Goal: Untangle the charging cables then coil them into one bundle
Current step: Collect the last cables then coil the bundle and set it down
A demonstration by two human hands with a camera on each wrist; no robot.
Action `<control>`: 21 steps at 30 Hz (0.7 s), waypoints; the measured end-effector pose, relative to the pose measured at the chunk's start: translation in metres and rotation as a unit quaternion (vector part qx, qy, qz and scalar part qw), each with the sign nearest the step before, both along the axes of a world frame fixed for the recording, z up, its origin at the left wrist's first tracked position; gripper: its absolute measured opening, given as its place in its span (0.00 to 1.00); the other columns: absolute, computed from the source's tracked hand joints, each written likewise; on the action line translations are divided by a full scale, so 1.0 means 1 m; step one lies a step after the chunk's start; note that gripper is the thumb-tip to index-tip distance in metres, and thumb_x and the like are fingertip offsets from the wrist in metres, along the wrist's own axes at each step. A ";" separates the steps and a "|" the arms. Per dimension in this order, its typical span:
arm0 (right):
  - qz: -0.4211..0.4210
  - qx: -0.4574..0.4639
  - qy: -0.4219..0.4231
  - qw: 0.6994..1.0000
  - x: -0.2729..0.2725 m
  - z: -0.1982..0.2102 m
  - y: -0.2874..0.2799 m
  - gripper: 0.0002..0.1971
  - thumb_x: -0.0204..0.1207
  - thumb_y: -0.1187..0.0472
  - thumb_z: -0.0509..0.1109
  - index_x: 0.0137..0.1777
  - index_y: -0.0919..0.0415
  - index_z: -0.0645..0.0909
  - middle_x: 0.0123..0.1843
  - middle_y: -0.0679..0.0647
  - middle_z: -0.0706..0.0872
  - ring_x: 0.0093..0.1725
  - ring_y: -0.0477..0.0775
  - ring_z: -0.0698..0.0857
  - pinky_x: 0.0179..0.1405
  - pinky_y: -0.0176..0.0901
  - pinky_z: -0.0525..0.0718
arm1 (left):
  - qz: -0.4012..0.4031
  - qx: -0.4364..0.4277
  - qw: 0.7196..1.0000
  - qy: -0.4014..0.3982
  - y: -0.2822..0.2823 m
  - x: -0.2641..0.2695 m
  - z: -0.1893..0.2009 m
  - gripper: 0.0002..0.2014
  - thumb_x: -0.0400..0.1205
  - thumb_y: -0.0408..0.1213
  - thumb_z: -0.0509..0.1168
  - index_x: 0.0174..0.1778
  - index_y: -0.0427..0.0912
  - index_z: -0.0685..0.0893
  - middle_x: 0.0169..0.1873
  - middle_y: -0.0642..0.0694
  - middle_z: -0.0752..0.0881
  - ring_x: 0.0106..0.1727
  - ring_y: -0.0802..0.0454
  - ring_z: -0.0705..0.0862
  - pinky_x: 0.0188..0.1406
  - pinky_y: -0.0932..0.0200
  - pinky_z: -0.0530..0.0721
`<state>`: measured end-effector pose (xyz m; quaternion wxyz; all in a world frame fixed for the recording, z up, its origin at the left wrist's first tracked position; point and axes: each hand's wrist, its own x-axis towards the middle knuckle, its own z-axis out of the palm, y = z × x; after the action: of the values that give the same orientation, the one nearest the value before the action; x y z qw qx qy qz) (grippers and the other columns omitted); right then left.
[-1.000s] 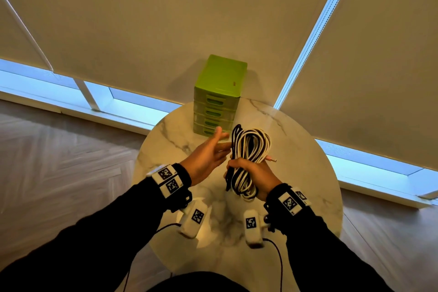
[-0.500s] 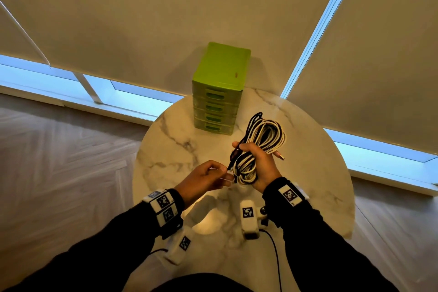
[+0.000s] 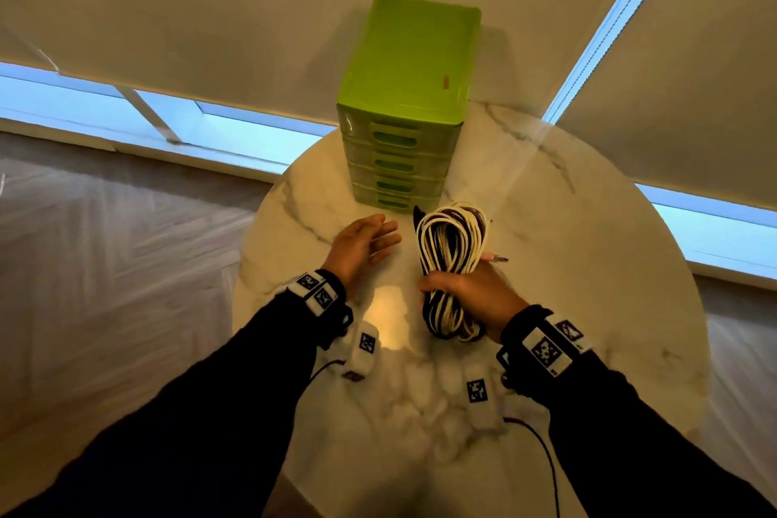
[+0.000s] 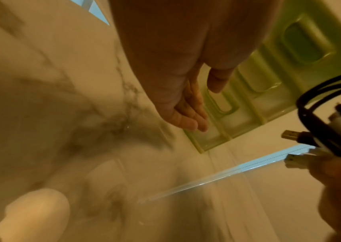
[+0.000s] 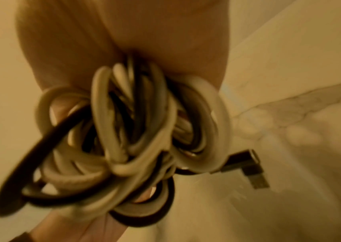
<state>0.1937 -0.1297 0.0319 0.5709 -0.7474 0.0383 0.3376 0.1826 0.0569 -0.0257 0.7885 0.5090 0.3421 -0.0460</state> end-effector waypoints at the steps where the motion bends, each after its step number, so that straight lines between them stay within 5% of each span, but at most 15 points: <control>1: 0.006 -0.004 0.003 1.000 0.003 -0.004 -0.001 0.09 0.70 0.66 0.80 0.48 0.56 0.87 0.47 0.57 0.92 0.46 0.52 0.90 0.51 0.51 0.88 | 0.012 -0.010 1.000 0.010 -0.001 0.010 -0.009 0.14 0.91 0.39 0.57 0.70 0.37 0.78 0.63 0.40 0.86 0.54 0.50 0.88 0.63 0.51 0.84; 5: 0.010 -0.013 0.004 1.000 0.011 -0.023 -0.012 0.13 0.69 0.67 0.81 0.51 0.54 0.87 0.50 0.54 0.92 0.50 0.52 0.90 0.53 0.52 0.89 | 0.032 -0.056 0.998 0.024 -0.007 0.041 -0.042 0.19 0.91 0.41 0.57 0.73 0.35 0.77 0.64 0.38 0.87 0.51 0.51 0.89 0.51 0.55 0.86; 11: 0.004 -0.018 -0.003 1.000 0.007 -0.034 -0.030 0.15 0.68 0.68 0.81 0.54 0.56 0.88 0.47 0.51 0.93 0.48 0.49 0.91 0.50 0.49 0.89 | 0.089 -0.115 0.989 0.006 -0.010 0.058 -0.047 0.11 0.90 0.40 0.59 0.62 0.39 0.80 0.53 0.40 0.87 0.51 0.47 0.88 0.48 0.55 0.83; 21: 0.010 -0.022 0.012 1.000 -0.016 -0.010 -0.025 0.12 0.68 0.67 0.80 0.51 0.60 0.88 0.46 0.57 0.93 0.48 0.57 0.91 0.49 0.53 0.90 | 0.102 -0.116 0.987 0.031 -0.035 -0.055 -0.047 0.08 0.90 0.37 0.59 0.58 0.40 0.81 0.50 0.40 0.90 0.53 0.44 0.89 0.52 0.53 0.83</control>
<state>0.1776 -0.1544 0.0216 0.5503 -0.7560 0.0451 0.3516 0.1272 0.0216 -0.0729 0.8320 0.3746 0.4086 -0.0208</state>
